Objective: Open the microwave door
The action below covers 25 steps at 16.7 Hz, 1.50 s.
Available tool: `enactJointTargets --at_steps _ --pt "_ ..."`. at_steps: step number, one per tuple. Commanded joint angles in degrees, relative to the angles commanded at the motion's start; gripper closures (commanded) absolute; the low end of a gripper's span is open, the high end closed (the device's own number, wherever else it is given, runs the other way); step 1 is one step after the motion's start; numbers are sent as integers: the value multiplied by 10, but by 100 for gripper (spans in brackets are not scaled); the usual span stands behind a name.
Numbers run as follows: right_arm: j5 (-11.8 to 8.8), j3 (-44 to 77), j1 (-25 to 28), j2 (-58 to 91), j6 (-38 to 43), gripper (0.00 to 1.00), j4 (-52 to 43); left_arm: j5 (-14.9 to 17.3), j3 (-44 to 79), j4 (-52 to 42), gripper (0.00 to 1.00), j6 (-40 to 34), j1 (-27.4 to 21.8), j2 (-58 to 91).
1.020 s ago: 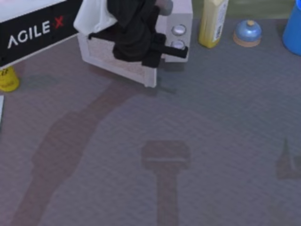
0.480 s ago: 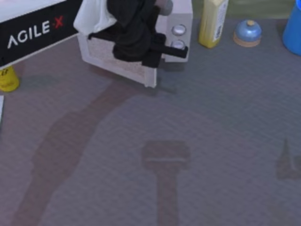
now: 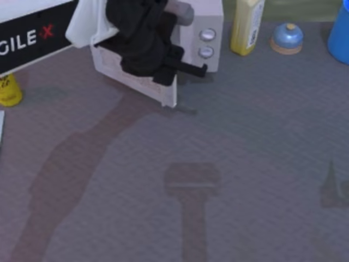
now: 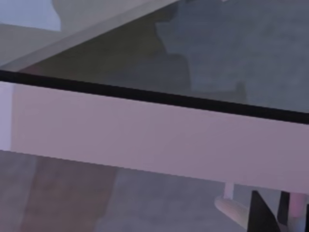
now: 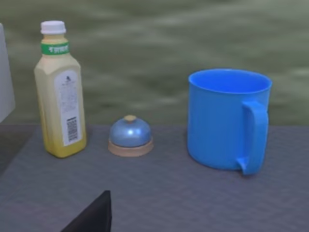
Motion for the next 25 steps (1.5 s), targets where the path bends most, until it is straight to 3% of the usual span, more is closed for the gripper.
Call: enactJointTargets --at_steps 25 --pt "0 0 0 0 0 0 0 4 -1 0 100 -2 -3 0"
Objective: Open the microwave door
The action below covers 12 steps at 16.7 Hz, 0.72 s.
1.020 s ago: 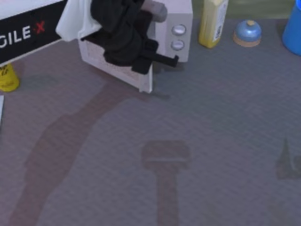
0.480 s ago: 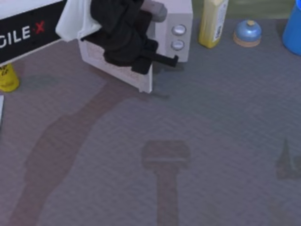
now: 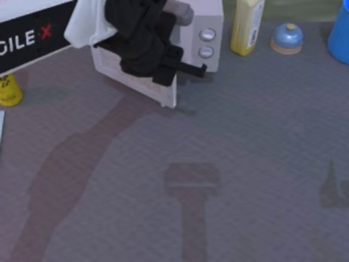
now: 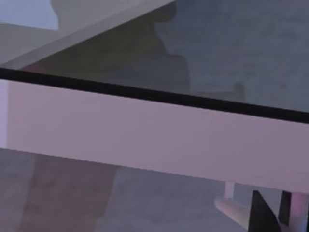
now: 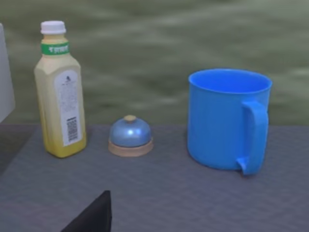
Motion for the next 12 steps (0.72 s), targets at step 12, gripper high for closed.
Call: enactJointTargets --at_steps 12 --pt "0 0 0 0 0 0 0 37 -53 14 100 73 24 -41"
